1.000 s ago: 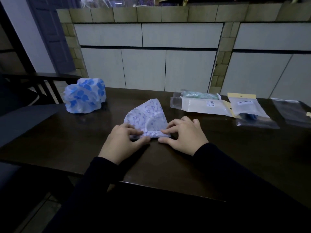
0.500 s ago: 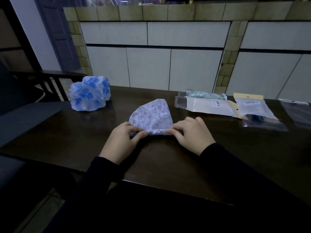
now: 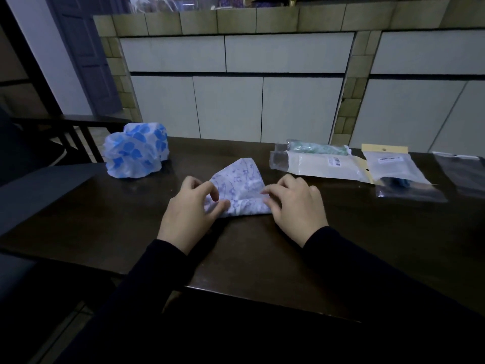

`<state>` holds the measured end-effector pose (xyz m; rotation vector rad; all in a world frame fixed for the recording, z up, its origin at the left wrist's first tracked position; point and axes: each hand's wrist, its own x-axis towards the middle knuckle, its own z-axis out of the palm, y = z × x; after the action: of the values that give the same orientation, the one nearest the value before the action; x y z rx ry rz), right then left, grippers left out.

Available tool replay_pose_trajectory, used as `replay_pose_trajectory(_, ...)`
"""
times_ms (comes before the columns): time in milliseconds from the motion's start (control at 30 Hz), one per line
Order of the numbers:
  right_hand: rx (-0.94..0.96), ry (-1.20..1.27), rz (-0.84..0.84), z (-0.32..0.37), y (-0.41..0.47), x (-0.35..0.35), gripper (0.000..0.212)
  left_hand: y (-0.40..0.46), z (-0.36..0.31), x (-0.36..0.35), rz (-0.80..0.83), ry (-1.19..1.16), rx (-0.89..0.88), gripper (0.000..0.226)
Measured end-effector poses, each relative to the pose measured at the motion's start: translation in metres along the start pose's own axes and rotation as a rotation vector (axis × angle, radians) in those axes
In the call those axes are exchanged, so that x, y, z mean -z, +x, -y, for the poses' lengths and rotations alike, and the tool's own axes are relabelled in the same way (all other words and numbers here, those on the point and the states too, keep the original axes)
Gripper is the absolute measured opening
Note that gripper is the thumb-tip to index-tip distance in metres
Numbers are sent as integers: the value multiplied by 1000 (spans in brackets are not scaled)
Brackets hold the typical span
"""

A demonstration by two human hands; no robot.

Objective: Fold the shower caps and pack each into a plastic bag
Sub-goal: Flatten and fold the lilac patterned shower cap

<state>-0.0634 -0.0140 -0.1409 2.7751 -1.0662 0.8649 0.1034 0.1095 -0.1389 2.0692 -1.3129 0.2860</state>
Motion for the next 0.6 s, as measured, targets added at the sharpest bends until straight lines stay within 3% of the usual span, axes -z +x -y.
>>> replay_pose_trajectory(100, 180, -15, 60, 2, 1, 2, 26, 3, 3, -1, -45, 1, -144, 18)
replay_pose_trajectory(200, 165, -22, 101, 3, -2, 7, 29, 5, 6, -3, -47, -8, -188, 9)
replay_pose_trajectory(267, 119, -21, 135, 3, -4, 9, 27, 3, 11, -6, -8, -17, -156, 11)
replay_pose_trajectory(400, 41, -99, 264, 9, -5, 15, 47, 3, 17, -7, 165, -69, -16, 31)
replay_pose_trajectory(600, 41, -134, 237, 10, -4, 13, 39, 8, 15, -1, 239, -70, 47, 34)
